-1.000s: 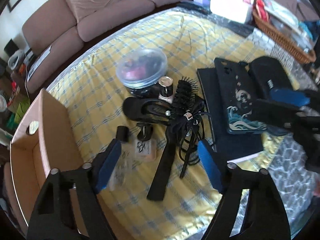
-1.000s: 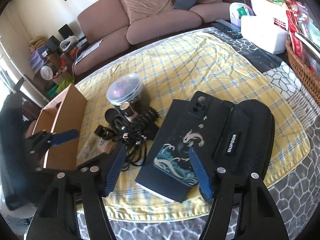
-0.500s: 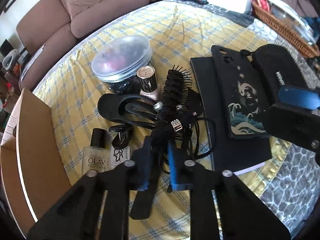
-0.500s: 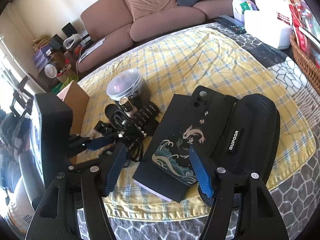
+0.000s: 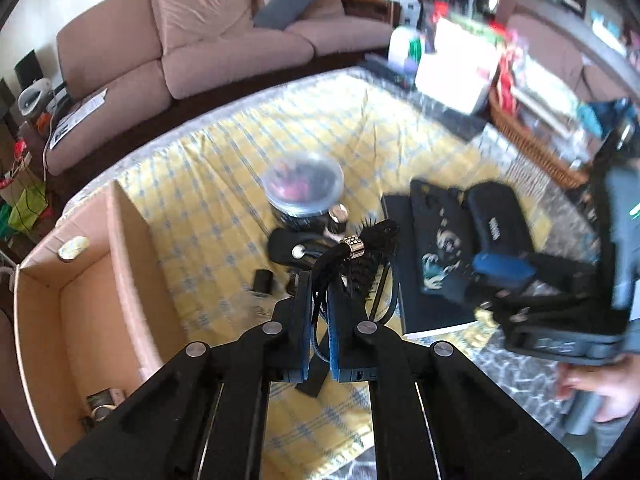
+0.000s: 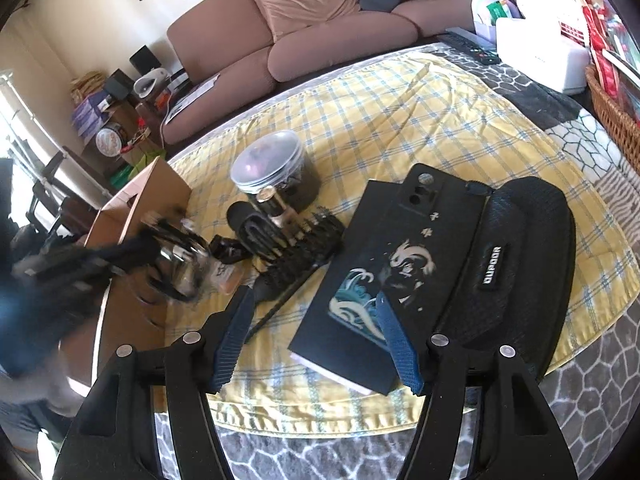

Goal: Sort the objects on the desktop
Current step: 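Grasp the black cable with the left tool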

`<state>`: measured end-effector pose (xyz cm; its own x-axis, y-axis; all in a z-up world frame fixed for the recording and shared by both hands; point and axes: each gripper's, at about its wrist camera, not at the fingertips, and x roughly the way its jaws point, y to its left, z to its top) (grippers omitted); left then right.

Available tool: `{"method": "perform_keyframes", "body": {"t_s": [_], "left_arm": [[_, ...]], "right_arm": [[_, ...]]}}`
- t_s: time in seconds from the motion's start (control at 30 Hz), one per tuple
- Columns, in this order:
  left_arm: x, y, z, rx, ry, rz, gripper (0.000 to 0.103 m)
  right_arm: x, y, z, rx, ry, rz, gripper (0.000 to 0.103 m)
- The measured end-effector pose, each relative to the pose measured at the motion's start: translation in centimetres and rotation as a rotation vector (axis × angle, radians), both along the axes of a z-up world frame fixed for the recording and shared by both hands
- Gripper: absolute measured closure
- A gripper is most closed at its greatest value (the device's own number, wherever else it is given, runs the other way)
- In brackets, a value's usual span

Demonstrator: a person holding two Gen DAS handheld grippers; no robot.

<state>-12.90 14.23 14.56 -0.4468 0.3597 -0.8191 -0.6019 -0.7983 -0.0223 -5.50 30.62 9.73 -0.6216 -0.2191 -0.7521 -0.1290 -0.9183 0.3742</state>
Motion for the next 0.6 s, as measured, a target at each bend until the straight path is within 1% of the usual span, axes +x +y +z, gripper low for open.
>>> {"method": "perform_keyframes", "body": {"t_s": [0.07,0.13,0.23,0.37,0.4,0.47,0.53,0.6], "left_arm": [[-0.1,-1.7,1.9,0.037,0.009,0.014,0.096],[-0.1,-2.7,3.0,0.055,0.019,0.023,0.096],[-0.1,-4.7,4.6,0.075,0.039,0.040,0.096],[0.4,-6.7,5.5,0.090,0.049,0.054,0.096],[0.5,-7.0,5.6,0.093,0.050,0.056,0.096],[0.6,-7.7,5.8,0.102,0.050,0.056,0.096],[0.9,-8.4,5.9,0.109,0.052,0.057,0.096],[0.9,-9.4,6.1,0.123,0.050,0.059,0.096]], "right_arm": [[0.0,-0.6,0.1,0.002,0.001,0.007,0.038],[0.0,-1.2,0.2,-0.001,-0.003,0.015,0.039],[0.0,-2.3,-0.1,-0.056,-0.011,0.031,0.043],[-0.7,-4.5,-1.1,-0.143,-0.041,0.044,0.046],[-0.8,-5.1,-1.4,-0.152,-0.050,0.043,0.046],[-1.5,-6.4,-2.1,-0.182,-0.073,0.042,0.052],[-2.1,-7.4,-2.7,-0.202,-0.099,0.036,0.055],[-2.9,-8.5,-3.5,-0.204,-0.127,0.012,0.055]]}}
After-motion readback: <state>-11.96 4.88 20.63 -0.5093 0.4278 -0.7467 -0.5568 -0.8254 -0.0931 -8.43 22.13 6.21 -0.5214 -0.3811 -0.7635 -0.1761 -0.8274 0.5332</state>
